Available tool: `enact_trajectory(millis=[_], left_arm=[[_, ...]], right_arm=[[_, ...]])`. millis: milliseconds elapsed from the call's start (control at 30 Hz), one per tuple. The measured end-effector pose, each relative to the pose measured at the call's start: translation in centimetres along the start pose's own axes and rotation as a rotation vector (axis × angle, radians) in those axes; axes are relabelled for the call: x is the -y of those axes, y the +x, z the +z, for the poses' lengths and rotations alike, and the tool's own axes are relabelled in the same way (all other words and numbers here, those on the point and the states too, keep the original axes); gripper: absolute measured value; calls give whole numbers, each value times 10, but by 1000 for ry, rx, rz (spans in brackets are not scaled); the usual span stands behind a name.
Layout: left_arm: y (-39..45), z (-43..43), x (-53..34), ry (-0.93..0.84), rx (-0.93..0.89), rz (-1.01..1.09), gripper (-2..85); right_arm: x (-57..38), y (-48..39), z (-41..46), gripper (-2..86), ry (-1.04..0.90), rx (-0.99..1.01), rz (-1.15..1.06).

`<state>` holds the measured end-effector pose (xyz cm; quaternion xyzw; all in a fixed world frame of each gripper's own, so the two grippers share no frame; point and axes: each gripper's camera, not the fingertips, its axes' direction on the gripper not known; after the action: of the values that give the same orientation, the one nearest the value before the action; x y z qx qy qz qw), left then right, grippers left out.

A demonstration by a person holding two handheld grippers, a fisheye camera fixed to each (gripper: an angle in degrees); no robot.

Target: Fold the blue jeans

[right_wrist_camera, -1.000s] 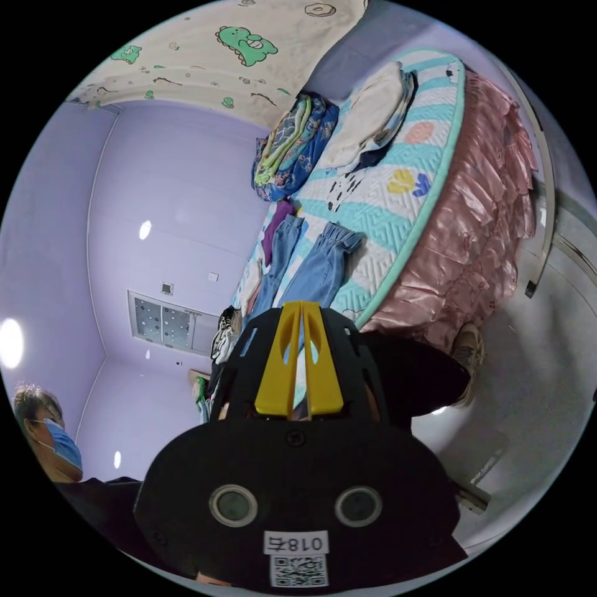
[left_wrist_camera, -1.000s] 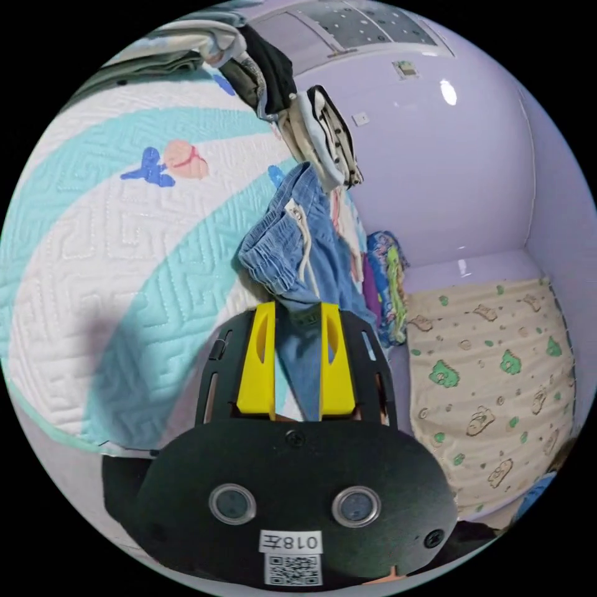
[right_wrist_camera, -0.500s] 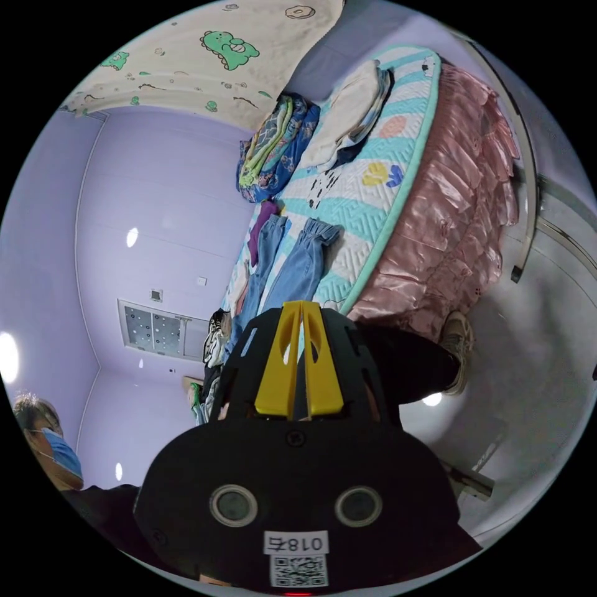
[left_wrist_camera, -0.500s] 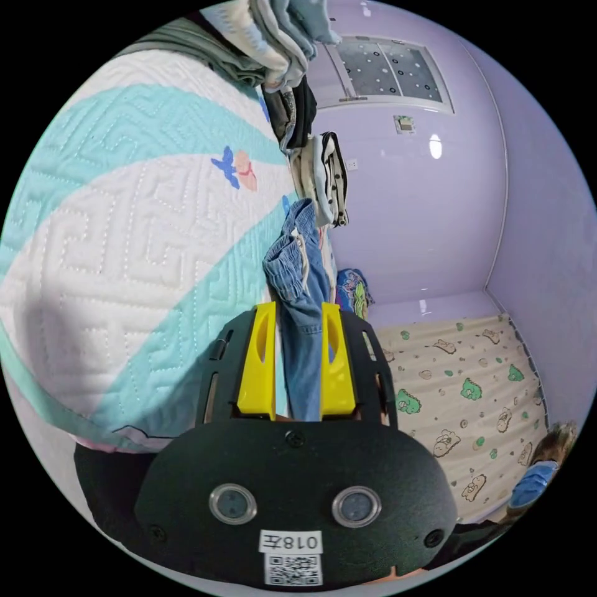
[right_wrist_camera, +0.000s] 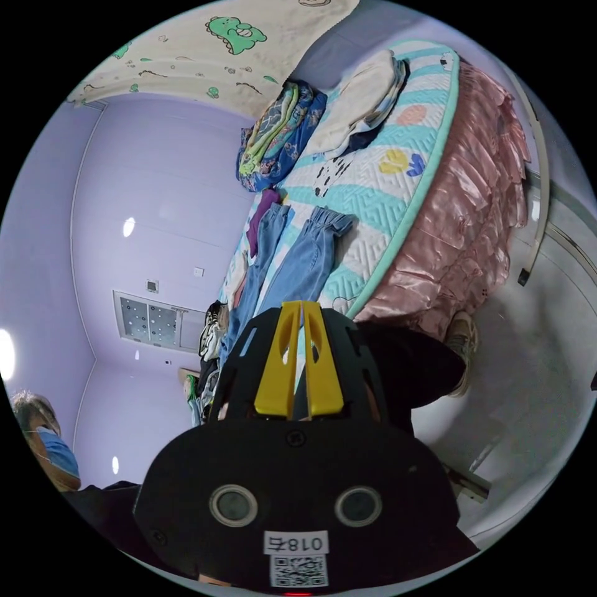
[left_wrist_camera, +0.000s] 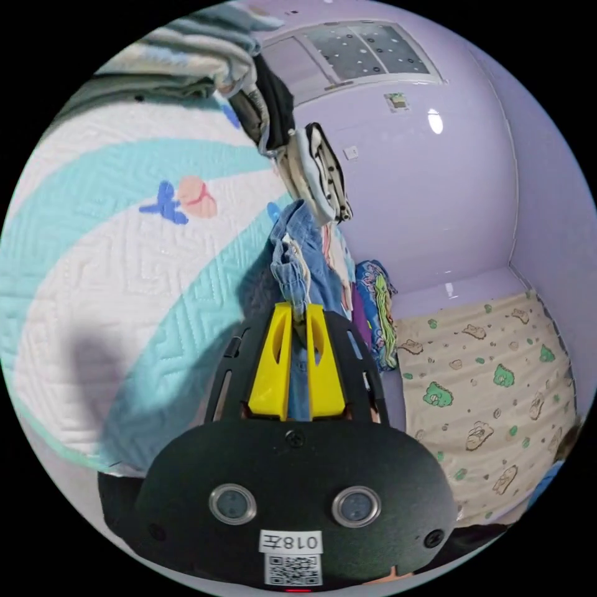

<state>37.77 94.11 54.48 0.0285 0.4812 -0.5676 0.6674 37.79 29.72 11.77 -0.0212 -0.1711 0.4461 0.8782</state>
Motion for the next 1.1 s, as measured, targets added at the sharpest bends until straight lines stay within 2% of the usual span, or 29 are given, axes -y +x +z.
enact_trajectory(millis=[133, 267, 467, 667, 833, 1100], left_arm=[[-15, -60, -14, 64, 38, 2, 41], [-42, -99, -25, 25, 93, -28, 41], [-56, -106, -31, -20, 108, -51, 41], [-42, -126, -28, -38, 166, 36, 41], [-53, -140, -35, -23, 141, 10, 41], [-68, -146, -31, -8, 98, -20, 41]], right_arm=[[24, 2, 17, 55, -34, -35, -5], [54, 10, 32, 63, -40, -27, 28], [99, 15, 47, 68, -32, -115, 74], [127, 15, 56, 79, -43, -153, 110], [126, 16, 50, 88, 31, 19, 171], [144, 7, 51, 108, 60, -9, 181]])
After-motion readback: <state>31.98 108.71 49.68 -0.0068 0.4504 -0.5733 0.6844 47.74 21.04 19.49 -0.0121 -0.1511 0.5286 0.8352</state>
